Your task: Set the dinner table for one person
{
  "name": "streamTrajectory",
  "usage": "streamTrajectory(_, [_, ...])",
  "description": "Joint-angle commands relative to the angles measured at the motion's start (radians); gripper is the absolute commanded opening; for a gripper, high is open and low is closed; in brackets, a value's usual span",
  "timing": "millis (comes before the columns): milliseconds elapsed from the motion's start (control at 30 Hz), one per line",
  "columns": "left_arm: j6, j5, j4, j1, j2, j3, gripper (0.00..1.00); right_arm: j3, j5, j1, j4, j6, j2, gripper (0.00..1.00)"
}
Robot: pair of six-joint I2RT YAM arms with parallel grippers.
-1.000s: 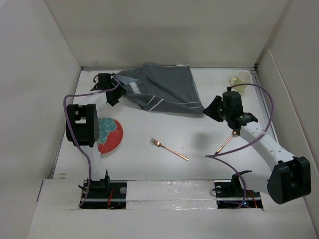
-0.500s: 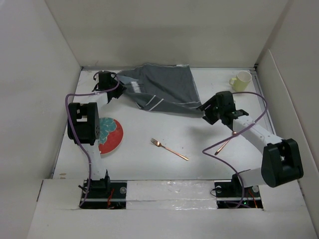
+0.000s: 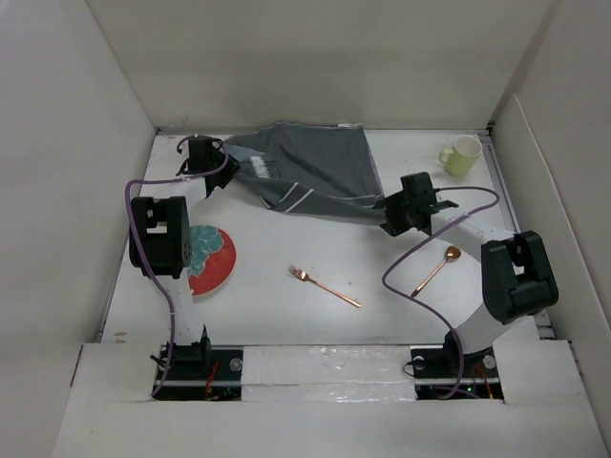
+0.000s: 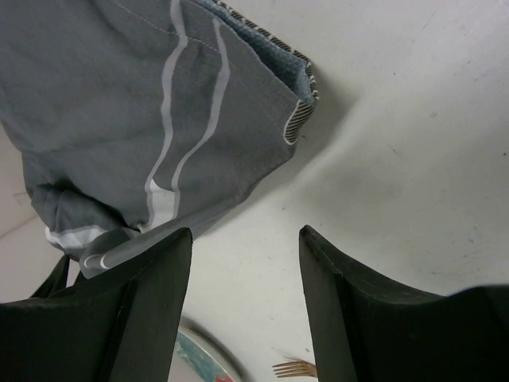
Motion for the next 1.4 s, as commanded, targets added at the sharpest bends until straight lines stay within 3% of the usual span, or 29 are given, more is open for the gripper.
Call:
streamTrajectory(0, [0.017,-0.024,0.009,0.003,-0.049,0.018,0.36,-0.010,0.010,-0.017,0.059,0.042,0.002,0.61])
streamTrajectory(333, [0.027,-0.044,0.004,0.003,-0.025,0.032,0.25,0.033,-0.017,-0.058,0.028,0.061,0.071,0.59])
streamTrajectory(467, [0.033,-0.039,0.006,0.003,-0.020,0.038,0.16,0.038,-0.022,-0.058,0.037,0.067,0.096,0.57])
streamTrajectory(700, [0.036,-0.050,0.007,0.003,-0.023,0.040,0.12,0.110,-0.026,-0.087,0.050,0.030,0.172,0.55])
streamTrajectory(800, [0.045,-0.056,0.002,0.003,-0.026,0.043,0.02,0.133,-0.068,-0.096,0.045,0.009,0.198,0.48])
streamTrajectory(867, [0.050,-0.058,-0.001,0.003,-0.035,0.041,0.00,0.136,-0.068,-0.097,0.050,-0.004,0.203,0.37])
streamTrajectory(1033, [0.071,-0.052,0.013,0.003,-0.100,0.021,0.00,0.144,-0.076,-0.116,0.060,-0.046,0.208,0.01])
streamTrajectory(1200, [0.093,-0.056,0.001,0.003,-0.239,0.009,0.00,0.194,-0.040,-0.126,0.033,-0.160,0.104,0.00])
streamTrajectory(1367, [0.155,-0.064,-0.033,-0.006,-0.429,0.067,0.00,0.373,0.113,-0.126,-0.114,-0.408,-0.073,0.00])
